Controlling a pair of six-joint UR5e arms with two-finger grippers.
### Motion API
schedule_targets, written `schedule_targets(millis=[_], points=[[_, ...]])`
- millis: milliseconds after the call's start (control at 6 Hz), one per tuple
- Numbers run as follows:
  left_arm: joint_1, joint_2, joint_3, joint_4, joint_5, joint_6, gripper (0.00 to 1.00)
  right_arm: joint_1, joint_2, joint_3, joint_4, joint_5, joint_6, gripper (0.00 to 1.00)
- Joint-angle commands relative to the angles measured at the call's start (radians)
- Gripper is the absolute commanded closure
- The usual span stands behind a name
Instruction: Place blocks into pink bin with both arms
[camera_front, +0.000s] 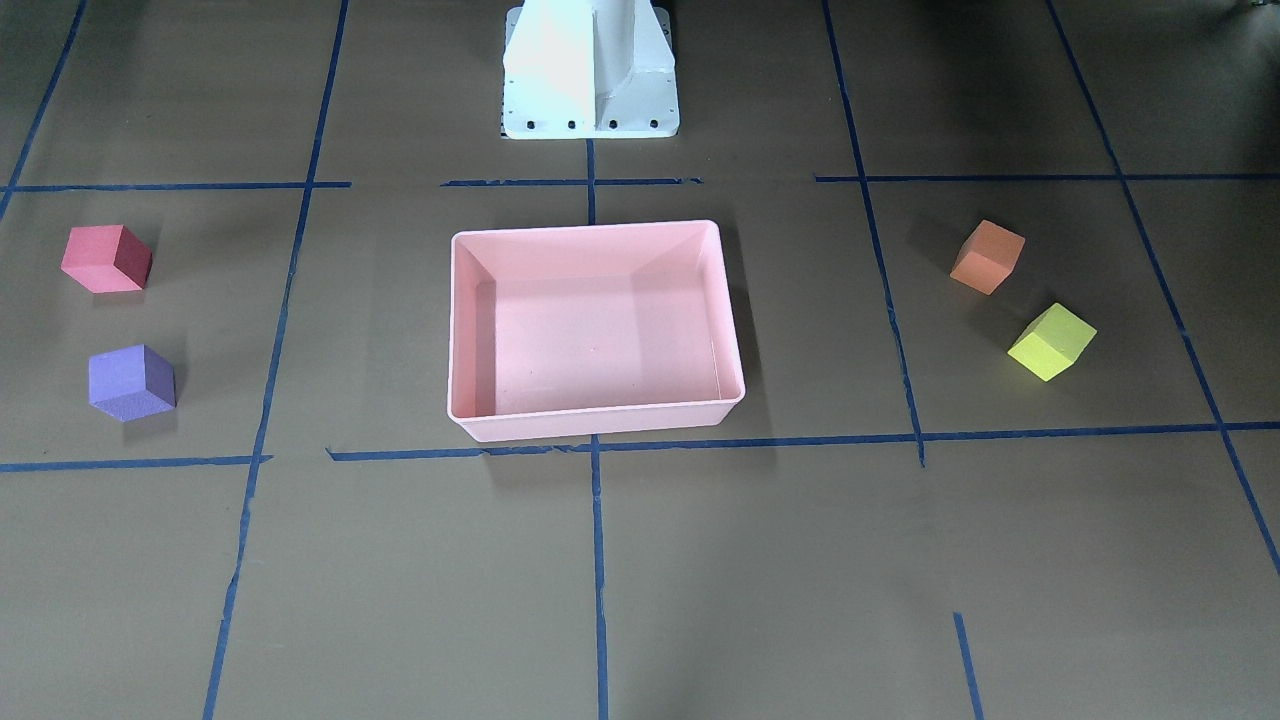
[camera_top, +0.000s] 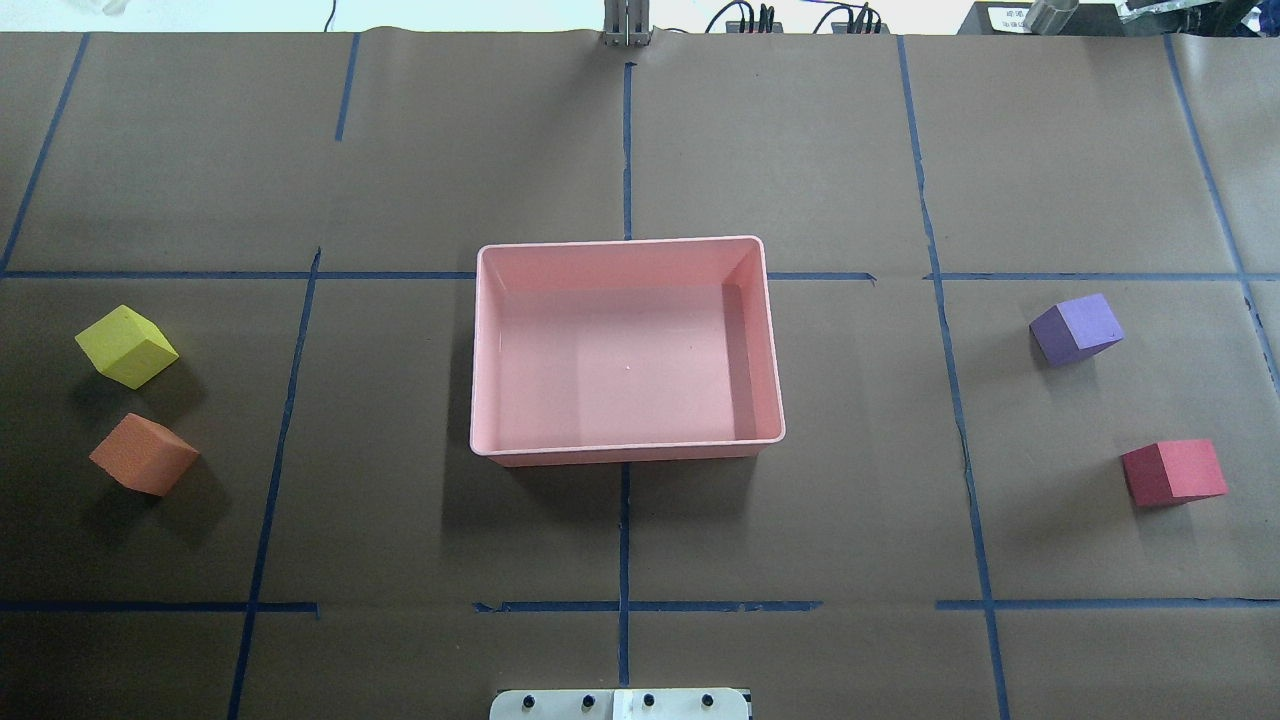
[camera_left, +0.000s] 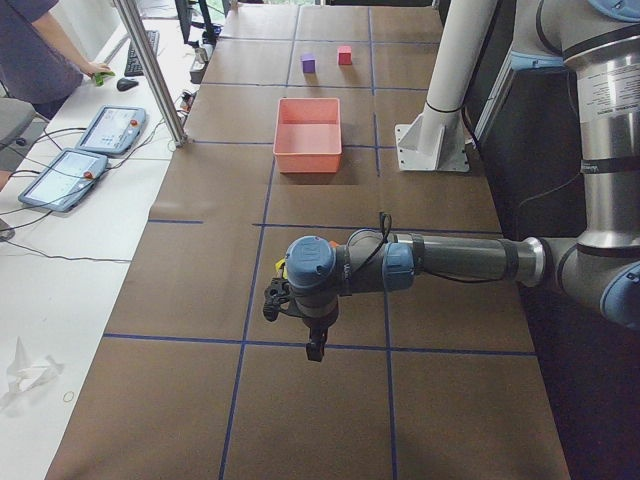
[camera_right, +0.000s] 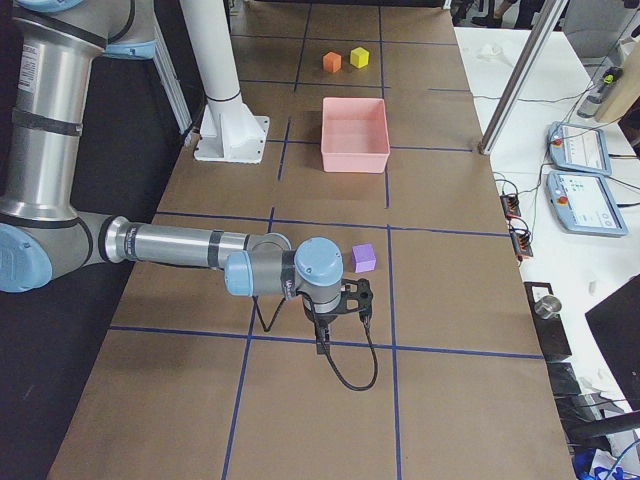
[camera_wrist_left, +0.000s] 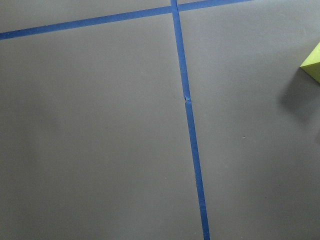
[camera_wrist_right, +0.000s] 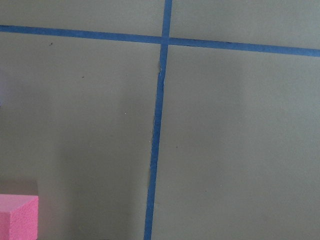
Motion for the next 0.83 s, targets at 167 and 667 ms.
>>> schedule_targets(millis=[167, 667], points=[[0.000, 0.002, -0.006, -0.003, -0.002, 0.004, 0.00, -0.012, 0.017, 0.012, -0.001, 0.002, -0.003, 0.00], [0.000, 0.005, -0.006, -0.003, -0.007, 0.004, 0.00, -0.237, 0.170, 0.075, 0.002, 0.006, 0.137, 0.00]])
